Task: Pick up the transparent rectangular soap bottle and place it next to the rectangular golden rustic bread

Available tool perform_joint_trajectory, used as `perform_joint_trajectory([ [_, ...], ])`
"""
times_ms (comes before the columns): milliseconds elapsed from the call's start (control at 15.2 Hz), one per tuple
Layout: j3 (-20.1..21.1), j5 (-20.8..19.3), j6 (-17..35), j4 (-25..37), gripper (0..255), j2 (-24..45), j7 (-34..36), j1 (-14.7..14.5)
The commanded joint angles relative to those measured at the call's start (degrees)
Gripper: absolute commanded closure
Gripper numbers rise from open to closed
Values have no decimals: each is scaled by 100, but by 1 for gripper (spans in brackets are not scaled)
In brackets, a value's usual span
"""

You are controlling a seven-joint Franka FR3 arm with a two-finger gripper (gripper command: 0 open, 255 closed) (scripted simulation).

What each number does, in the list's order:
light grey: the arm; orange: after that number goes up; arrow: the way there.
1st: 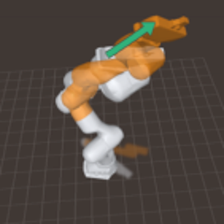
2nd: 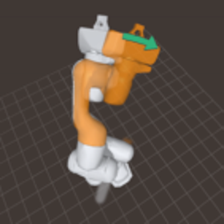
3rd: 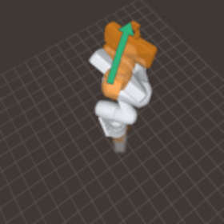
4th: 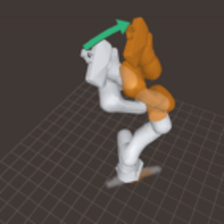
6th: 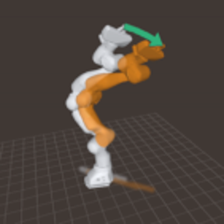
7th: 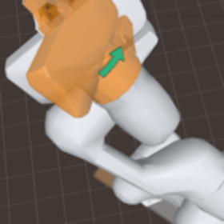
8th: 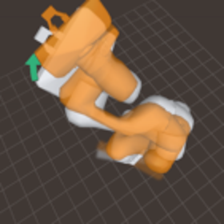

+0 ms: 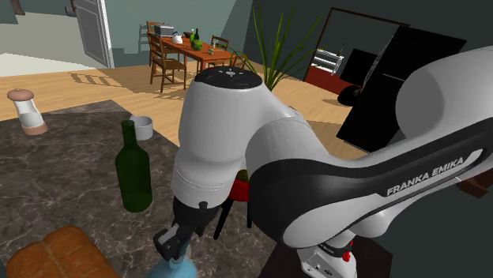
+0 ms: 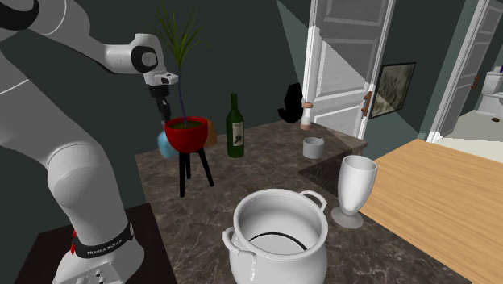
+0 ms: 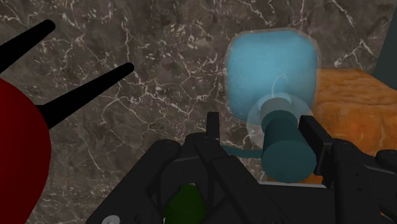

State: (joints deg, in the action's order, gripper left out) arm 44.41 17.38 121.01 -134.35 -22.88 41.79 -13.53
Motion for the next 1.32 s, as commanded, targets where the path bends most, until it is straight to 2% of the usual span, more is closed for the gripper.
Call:
perform_joint_trajectory([
  [0,50,-5,176,-113,255,62,3,14],
  [132,130,-22,394,-240,255,160,31,37],
  [660,129,-22,394,-240,255,160,31,37],
  [726,129,-22,393,-240,0,159,30,37],
  [1056,128,-21,394,-241,0,159,30,36],
  [1254,-118,44,-251,104,0,-160,-57,-44],
])
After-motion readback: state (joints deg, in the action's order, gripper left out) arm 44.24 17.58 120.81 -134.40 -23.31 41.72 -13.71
